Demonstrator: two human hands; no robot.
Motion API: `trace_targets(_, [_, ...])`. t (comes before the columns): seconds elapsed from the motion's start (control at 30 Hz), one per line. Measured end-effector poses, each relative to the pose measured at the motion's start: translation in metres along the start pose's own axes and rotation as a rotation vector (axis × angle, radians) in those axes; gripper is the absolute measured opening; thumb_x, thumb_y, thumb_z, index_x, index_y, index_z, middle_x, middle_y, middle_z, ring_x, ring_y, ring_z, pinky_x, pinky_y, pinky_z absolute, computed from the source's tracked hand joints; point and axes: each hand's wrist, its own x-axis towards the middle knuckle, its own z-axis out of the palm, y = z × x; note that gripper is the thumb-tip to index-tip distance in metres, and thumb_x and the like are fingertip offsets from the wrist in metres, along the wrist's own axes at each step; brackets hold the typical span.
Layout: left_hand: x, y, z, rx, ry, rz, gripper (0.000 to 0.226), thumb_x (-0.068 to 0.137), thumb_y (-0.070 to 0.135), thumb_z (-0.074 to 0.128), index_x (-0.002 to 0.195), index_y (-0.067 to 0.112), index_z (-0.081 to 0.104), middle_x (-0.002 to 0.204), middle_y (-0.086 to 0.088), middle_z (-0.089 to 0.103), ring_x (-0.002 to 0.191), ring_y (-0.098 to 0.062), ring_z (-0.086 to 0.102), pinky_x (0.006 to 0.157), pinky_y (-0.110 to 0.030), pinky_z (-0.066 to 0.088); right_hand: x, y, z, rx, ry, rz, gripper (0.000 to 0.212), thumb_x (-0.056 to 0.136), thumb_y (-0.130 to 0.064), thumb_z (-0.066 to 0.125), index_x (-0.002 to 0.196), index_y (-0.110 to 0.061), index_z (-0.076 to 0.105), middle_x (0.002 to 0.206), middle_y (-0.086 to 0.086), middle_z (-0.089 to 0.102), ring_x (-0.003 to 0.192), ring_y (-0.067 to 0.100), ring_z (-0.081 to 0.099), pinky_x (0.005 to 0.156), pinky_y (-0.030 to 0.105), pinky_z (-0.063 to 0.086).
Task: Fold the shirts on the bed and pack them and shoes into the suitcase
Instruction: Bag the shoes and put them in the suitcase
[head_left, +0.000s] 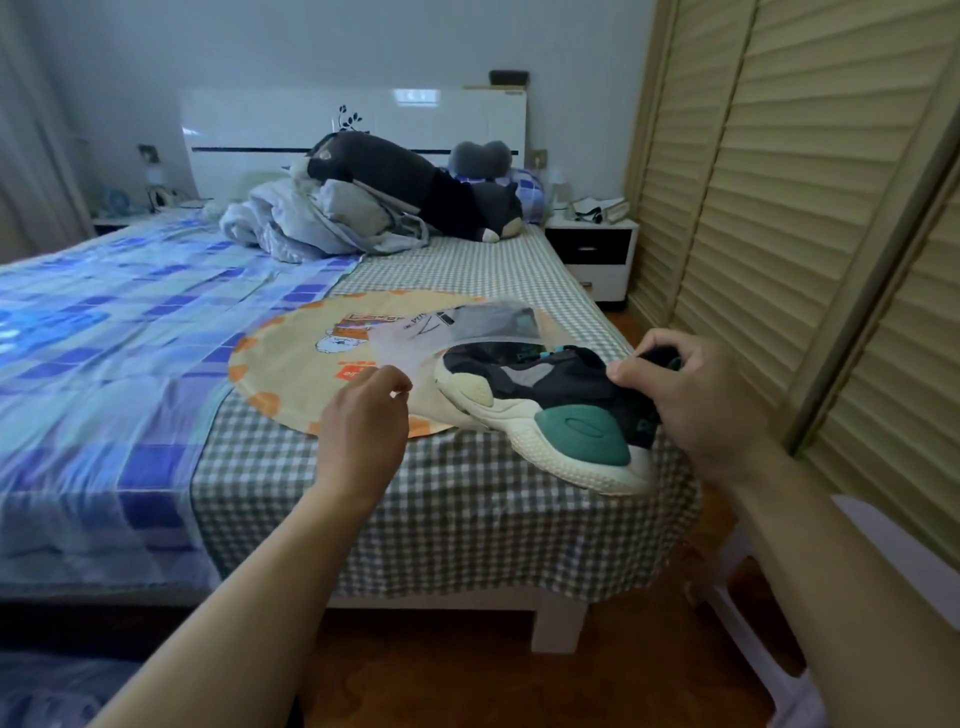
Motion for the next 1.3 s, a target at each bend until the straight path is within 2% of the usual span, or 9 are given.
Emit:
trace_targets(0.23, [0.005,-0.001,0.006,-0.233,0.062,-0.089,0.016,0.093,0.003,0.063,0.105,0.014,0.065,0.08,0.006,0.064,0.076,-0.014,0.061,0.069,-0.033,0.05,0.04,0.016,0.084,-0.205,-0.057,-0.041,0.025,0.087,-0.02,0.075,0.07,-0.014,0.057,0.067,-0.003,0.063,0.063,0.009,0.063,0.049,0.022,0.048])
trace_targets(0.37, [0.011,-0.005,0.007,-0.272,0.04,-0.118,0.024,0.093,0.004,0.064,0.113,0.017,0.068,0.084,0.012,0.065,0.08,-0.007,0.061,0.069,-0.012,0.043,0.071,0.039,0.134,-0.492,-0.025,-0.117,0.023,0.088,-0.038,0.073,0.086,-0.023,0.056,0.087,-0.007,0.06,0.081,0.013,0.056,0.07,0.03,0.048])
trace_targets(0.5, [0.012,-0.01,0.012,-0.208,0.031,-0.08,0.026,0.094,0.003,0.062,0.117,0.012,0.069,0.098,0.002,0.069,0.086,-0.013,0.061,0.073,-0.023,0.043,0.053,0.066,0.171,-0.426,0.19,-0.217,0.035,0.087,-0.022,0.074,0.113,-0.021,0.051,0.123,-0.005,0.042,0.098,0.013,0.059,0.087,0.035,0.057])
trace_targets(0.6, [0.014,-0.017,0.016,-0.168,0.034,-0.061,0.026,0.092,0.002,0.062,0.116,0.01,0.07,0.102,-0.002,0.07,0.089,-0.017,0.062,0.073,-0.022,0.04,0.015,0.088,0.183,-0.602,0.071,-0.313,0.02,0.094,-0.02,0.06,0.112,-0.018,0.051,0.118,-0.004,0.043,0.094,0.012,0.055,0.077,0.036,0.057])
trace_targets(0.73, [0.014,-0.018,0.017,-0.161,0.023,0.002,0.027,0.091,-0.001,0.063,0.114,0.009,0.072,0.098,-0.003,0.067,0.084,-0.021,0.062,0.072,-0.03,0.046,0.032,0.107,0.192,-0.862,-0.086,-0.336,0.058,0.085,-0.008,0.065,0.141,-0.009,0.051,0.137,0.005,0.046,0.122,0.024,0.048,0.104,0.039,0.047])
trace_targets(0.87, [0.016,-0.021,0.02,-0.069,0.0,0.025,0.03,0.088,-0.006,0.062,0.113,0.008,0.072,0.097,-0.006,0.065,0.083,-0.026,0.062,0.069,-0.033,0.045,0.067,0.107,0.202,-0.87,-0.385,-0.158,0.063,0.092,-0.008,0.052,0.153,-0.008,0.036,0.167,0.005,0.019,0.148,0.025,0.026,0.121,0.04,0.027])
trace_targets(1.0, [0.014,-0.032,0.02,-0.017,0.024,-0.025,0.033,0.084,-0.009,0.061,0.109,0.011,0.07,0.097,-0.007,0.061,0.082,-0.033,0.059,0.065,-0.044,0.049,0.058,0.101,0.17,-0.753,-0.162,-0.258,0.032,0.09,-0.006,0.049,0.112,-0.012,0.071,0.116,0.004,0.07,0.104,0.025,0.065,0.087,0.036,0.052])
trace_targets(1.07, [0.013,-0.035,0.02,-0.02,0.051,-0.023,0.034,0.084,-0.01,0.061,0.11,0.011,0.069,0.096,-0.007,0.061,0.082,-0.034,0.059,0.066,-0.045,0.05,0.057,0.108,0.152,-0.826,0.038,-0.302,0.022,0.089,-0.003,0.054,0.101,-0.007,0.073,0.1,0.009,0.071,0.091,0.028,0.066,0.076,0.037,0.053])
trace_targets(1.3, [0.017,-0.029,0.021,-0.006,0.025,0.001,0.038,0.084,-0.012,0.06,0.114,0.009,0.069,0.101,-0.007,0.061,0.084,-0.032,0.059,0.065,-0.039,0.044,0.074,0.131,0.168,-0.884,-0.057,-0.123,0.046,0.095,-0.011,0.045,0.139,-0.005,0.056,0.157,0.011,0.039,0.15,0.03,0.022,0.125,0.048,0.018])
